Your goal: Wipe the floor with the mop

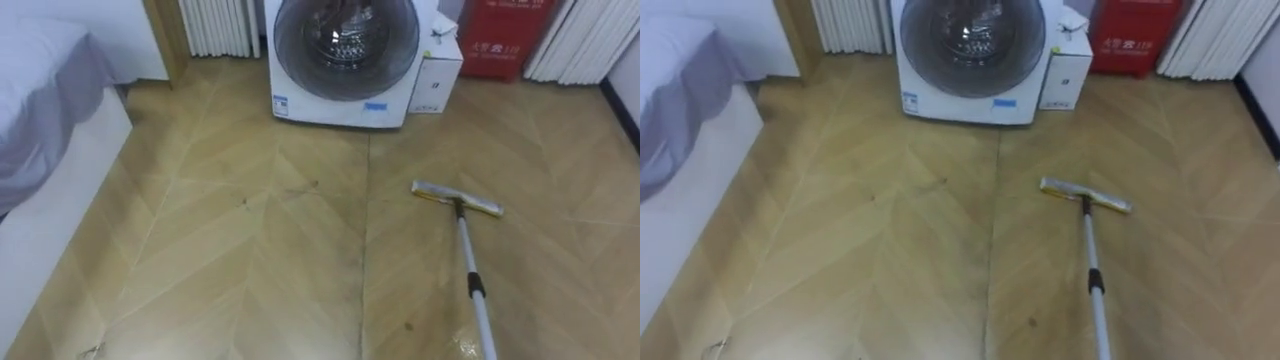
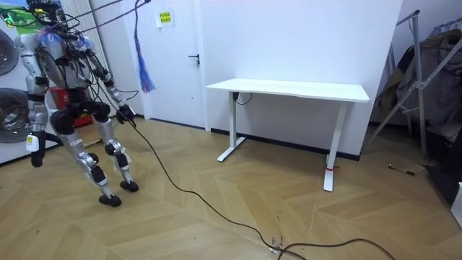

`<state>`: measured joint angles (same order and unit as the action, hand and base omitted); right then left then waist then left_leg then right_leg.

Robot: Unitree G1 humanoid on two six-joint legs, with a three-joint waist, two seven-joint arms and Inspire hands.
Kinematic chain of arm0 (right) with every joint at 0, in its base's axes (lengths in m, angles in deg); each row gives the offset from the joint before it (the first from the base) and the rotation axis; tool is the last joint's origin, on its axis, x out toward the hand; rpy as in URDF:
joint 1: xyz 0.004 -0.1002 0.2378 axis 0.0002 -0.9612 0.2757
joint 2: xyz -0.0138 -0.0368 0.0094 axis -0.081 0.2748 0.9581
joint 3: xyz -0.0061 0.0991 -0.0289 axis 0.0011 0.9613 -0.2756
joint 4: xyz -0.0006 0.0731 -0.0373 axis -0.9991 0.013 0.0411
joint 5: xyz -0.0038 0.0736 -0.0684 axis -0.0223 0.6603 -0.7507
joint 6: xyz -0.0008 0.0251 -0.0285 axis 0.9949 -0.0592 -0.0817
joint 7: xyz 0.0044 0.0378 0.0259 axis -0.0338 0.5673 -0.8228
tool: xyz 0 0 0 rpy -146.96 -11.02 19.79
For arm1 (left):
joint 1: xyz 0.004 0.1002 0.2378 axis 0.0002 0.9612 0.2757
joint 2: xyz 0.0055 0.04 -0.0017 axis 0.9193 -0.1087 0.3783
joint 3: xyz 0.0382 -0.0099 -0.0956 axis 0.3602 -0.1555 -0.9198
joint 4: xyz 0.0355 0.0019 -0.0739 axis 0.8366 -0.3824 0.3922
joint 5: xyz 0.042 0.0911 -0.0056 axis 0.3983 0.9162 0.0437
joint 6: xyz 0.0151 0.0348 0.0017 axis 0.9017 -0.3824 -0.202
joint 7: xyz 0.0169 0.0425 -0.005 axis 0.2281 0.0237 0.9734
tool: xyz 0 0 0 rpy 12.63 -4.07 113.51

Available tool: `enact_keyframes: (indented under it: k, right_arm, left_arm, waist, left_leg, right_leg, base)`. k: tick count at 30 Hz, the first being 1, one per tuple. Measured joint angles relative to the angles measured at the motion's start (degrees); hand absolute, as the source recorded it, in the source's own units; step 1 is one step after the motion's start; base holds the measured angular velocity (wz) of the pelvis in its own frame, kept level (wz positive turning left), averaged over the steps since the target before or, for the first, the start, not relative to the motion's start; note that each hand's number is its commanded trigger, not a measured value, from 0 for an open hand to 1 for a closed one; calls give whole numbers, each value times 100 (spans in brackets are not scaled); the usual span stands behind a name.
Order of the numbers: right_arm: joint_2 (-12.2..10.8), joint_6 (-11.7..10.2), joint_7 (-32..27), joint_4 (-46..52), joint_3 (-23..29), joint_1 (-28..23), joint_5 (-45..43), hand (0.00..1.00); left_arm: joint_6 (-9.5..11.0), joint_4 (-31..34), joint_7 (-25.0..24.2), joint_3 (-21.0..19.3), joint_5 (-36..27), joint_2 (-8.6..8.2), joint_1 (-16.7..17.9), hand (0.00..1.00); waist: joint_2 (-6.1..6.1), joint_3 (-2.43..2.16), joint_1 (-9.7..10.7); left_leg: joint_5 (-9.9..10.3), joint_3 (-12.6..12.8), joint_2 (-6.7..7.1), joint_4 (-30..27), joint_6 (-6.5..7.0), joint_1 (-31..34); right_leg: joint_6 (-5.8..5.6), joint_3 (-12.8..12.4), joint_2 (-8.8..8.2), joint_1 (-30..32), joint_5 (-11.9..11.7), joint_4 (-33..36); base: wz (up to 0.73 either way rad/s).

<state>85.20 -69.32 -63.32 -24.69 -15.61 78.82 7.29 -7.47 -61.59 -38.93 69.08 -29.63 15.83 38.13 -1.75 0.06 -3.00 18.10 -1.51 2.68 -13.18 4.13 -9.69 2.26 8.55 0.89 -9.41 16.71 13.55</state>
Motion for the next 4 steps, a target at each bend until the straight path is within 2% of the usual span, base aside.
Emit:
enact_keyframes:
  k: [4]
  right_arm:
    - [2, 57, 56, 120, 210, 55, -265, 100]
  left_arm:
    - [-73, -17, -74, -23, 186, -13, -38, 0]
  waist:
    - [-33, 30, 12]
  left_leg:
    - [0, 90, -11, -4, 0, -8]
  right_leg:
    - [0, -74, 16, 26, 0, -5]
  base:
    - [-14]
